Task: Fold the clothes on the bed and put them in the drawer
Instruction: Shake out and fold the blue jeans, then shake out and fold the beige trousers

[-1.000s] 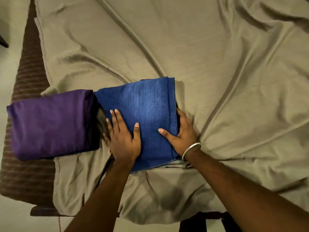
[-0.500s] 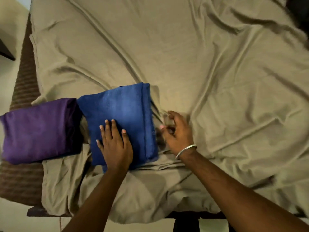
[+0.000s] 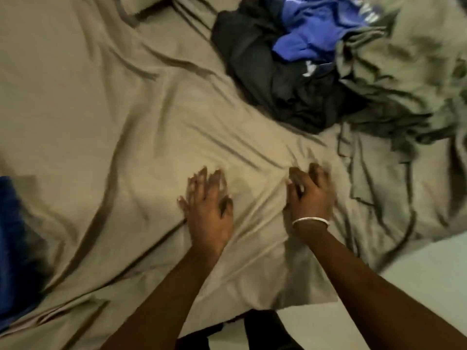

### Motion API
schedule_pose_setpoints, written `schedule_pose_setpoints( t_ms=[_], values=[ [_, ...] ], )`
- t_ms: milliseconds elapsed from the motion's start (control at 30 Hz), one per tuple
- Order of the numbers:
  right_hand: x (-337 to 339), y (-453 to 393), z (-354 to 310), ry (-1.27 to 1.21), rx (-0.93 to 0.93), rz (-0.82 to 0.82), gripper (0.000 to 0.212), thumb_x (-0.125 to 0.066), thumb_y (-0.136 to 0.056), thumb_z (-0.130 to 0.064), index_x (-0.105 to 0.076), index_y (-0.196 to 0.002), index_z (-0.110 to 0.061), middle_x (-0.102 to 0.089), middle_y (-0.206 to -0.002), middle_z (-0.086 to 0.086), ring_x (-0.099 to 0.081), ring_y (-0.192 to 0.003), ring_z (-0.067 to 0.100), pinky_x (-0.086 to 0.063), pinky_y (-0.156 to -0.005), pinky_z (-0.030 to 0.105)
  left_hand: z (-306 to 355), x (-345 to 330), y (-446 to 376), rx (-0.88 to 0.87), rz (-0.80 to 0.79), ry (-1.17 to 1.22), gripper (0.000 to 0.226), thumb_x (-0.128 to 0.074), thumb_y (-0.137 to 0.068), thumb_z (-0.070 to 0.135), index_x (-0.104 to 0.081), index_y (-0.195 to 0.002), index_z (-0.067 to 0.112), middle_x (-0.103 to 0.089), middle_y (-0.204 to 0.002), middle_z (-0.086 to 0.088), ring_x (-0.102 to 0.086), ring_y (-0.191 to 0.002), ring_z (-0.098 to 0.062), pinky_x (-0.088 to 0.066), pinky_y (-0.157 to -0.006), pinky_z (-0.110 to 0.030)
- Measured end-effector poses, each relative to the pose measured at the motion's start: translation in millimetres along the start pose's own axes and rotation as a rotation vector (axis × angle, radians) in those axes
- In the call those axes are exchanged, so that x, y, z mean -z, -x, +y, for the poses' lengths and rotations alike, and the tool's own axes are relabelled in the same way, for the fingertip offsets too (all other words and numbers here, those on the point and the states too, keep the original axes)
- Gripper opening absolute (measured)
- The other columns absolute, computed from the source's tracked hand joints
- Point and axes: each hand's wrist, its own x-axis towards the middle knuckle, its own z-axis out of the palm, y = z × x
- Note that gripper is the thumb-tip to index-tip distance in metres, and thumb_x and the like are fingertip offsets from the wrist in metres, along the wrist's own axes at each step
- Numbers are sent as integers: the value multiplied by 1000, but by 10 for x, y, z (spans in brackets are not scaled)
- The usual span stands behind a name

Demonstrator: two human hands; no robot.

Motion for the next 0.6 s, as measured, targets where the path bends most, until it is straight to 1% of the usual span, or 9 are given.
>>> schedule_pose_setpoints(
  t_ms=[100,167,233,300,333,400,467,533,600],
  values=[
    [169,-37,226,-88,23,-53,30,-63,-92,-22,-70,-121,-18,-58,-138,10,-48,-130,15,-37,-112,29,659,-405,-111,-64,-147,-77,94,-73,-79,45,-14,-152,50,-4,-166,7,1,-153,-25,-10,-115,-65],
    [268,-114,282,-165,-18,-84,29,-60,-95,-14,-69,-122,-16,-63,-133,4,-51,-126,7,-40,-110,29,952,-676,-186,-2,-292,-145,113,-77,-69,60,6,-147,60,14,-164,12,15,-151,-29,-8,-109,-73],
    [467,-257,360,-229,-78,-28,24,-58,-95,-14,-71,-115,-13,-70,-118,5,-62,-114,17,-47,-100,31,1168,-937,-235,52,-396,-276,127,-76,-60,73,24,-138,65,34,-158,12,29,-146,-36,-4,-98,-84],
    [643,-383,401,-86,-43,103,24,-60,-92,-22,-69,-112,-12,-68,-107,9,-63,-99,26,-50,-86,34,1219,-1047,-267,114,-408,-373,135,-75,-52,79,33,-132,66,45,-151,11,35,-141,-40,-4,-93,-88],
    [720,-471,480,59,-42,151,30,-63,-90,-27,-66,-116,-12,-65,-109,12,-59,-99,29,-49,-83,38,1257,-1086,-287,137,-406,-392,138,-75,-49,80,36,-130,65,47,-149,11,35,-141,-40,-5,-93,-88],
    [805,-642,606,267,-210,172,56,-69,-84,-37,-56,-132,-12,-56,-124,17,-52,-111,35,-46,-88,46,1249,-1106,-304,155,-400,-431,142,-72,-45,84,39,-129,63,49,-148,10,35,-141,-40,-6,-94,-87],
    [867,-789,765,276,-386,79,69,-71,-82,-41,-48,-139,-10,-51,-132,20,-49,-117,39,-44,-92,49,1259,-1134,-309,158,-398,-452,143,-70,-44,86,41,-129,61,50,-148,9,35,-141,-41,-6,-95,-86],
    [939,-899,856,168,-376,80,43,-66,-87,-29,-62,-125,-9,-58,-119,19,-56,-106,41,-47,-85,43,1249,-1164,-314,161,-393,-459,144,-70,-43,87,42,-129,60,50,-148,8,34,-142,-41,-5,-95,-86],
    [1046,-938,857,15,-316,176,24,-59,-89,-15,-70,-109,-7,-62,-104,16,-60,-94,35,-47,-77,35,1264,-1182,-300,178,-383,-453,146,-72,-40,86,39,-131,61,47,-150,8,31,-143,-40,-5,-95,-85]
  ],
)
